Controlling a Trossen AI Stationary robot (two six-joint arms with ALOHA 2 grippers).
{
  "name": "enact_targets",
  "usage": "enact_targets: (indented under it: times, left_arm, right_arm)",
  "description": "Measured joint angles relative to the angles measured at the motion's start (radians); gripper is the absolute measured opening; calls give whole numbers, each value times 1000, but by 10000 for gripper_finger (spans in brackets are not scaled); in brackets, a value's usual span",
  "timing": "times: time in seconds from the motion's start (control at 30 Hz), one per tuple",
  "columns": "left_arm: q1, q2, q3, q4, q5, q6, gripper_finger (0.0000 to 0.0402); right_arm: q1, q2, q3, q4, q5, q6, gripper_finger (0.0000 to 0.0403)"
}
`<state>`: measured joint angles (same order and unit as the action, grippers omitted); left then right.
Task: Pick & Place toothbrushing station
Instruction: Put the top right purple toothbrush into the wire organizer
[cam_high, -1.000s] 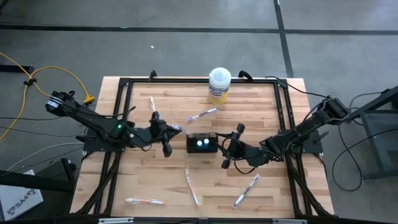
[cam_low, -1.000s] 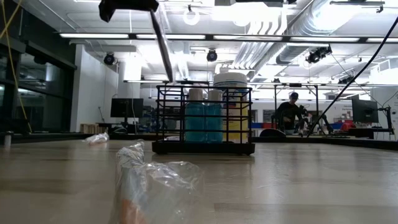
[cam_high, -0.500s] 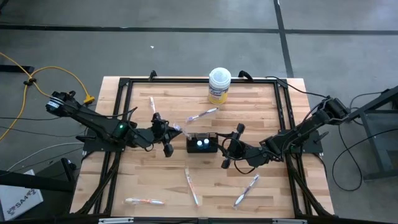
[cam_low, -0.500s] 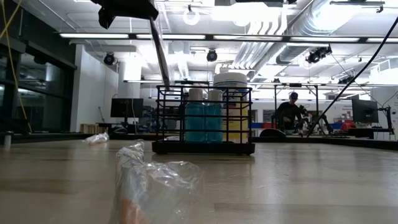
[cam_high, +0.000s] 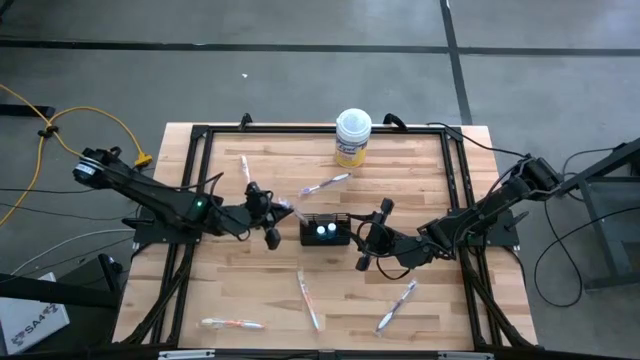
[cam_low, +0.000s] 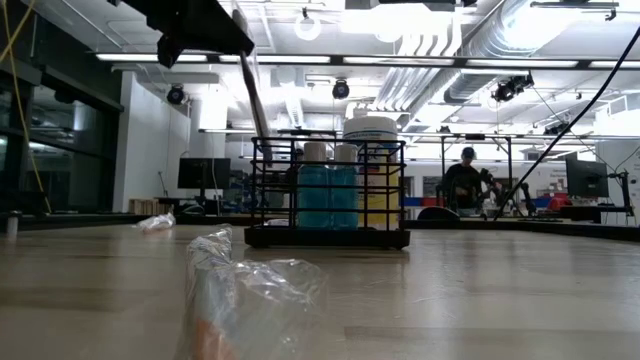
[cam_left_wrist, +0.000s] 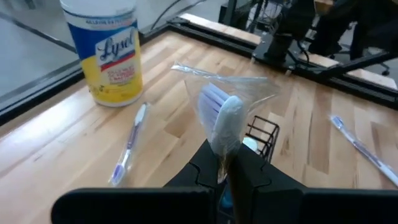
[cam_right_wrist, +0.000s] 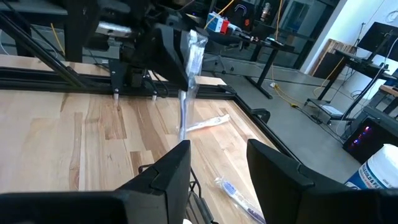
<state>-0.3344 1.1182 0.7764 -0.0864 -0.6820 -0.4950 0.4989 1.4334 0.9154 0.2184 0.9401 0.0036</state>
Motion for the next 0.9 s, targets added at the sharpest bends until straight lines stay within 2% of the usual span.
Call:
enact_targets:
  times: [0.2,0.43,0.9]
  left_arm:
    - [30,61,-8,43,71,-3,6]
    - [70,135,-8,73,85,-3,8]
    - [77,150,-8,65,135,-3,57]
  right_arm:
    - [0,0,0,5,0,-2,150]
    - [0,0,0,10,0,-5,150]
    - [0,0,0,7,0,-8,150]
